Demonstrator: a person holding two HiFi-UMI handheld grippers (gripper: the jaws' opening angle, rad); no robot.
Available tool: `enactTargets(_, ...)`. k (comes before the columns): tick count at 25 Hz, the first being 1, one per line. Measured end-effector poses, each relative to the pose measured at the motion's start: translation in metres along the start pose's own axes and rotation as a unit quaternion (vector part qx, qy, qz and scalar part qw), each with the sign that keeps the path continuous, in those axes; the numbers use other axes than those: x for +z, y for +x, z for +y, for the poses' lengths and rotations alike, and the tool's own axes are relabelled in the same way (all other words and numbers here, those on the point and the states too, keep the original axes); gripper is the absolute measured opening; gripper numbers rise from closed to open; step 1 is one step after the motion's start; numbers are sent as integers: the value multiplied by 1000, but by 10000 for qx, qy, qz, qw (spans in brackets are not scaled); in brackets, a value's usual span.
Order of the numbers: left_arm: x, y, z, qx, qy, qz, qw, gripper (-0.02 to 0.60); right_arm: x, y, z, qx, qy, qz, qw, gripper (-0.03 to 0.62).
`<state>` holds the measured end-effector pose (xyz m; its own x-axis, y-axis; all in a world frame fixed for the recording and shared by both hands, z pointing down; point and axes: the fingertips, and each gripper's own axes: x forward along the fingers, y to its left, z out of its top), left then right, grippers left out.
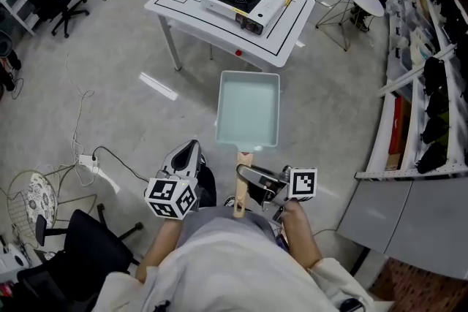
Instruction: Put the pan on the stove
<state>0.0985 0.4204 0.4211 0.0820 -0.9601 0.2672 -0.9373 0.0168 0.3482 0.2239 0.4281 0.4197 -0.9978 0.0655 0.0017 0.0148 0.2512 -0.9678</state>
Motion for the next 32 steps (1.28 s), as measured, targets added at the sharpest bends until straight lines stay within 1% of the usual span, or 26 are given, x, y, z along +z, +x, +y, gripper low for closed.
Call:
enactTargets(10,54,51,62,-188,78,56,9998,6,69,67,-5,-50,-15,-247,9997,160)
enactTargets(13,71,62,79,-268,111,2,9996,6,86,84,-7,-137,-117,-289,9994,160)
enactTargets(20,106,79,119,-419,119,-133,9990,6,123,123,-3,-139,-180,-499,9985,161)
enactTargets(27,124,96,154,-527,123,-150,9984,6,152,153,-5,-200,-218,-708,9971,161)
enactTargets(32,123,104,168,-578,56,-80,9983,6,160,164,-10,-303,-159,-760,9965,161)
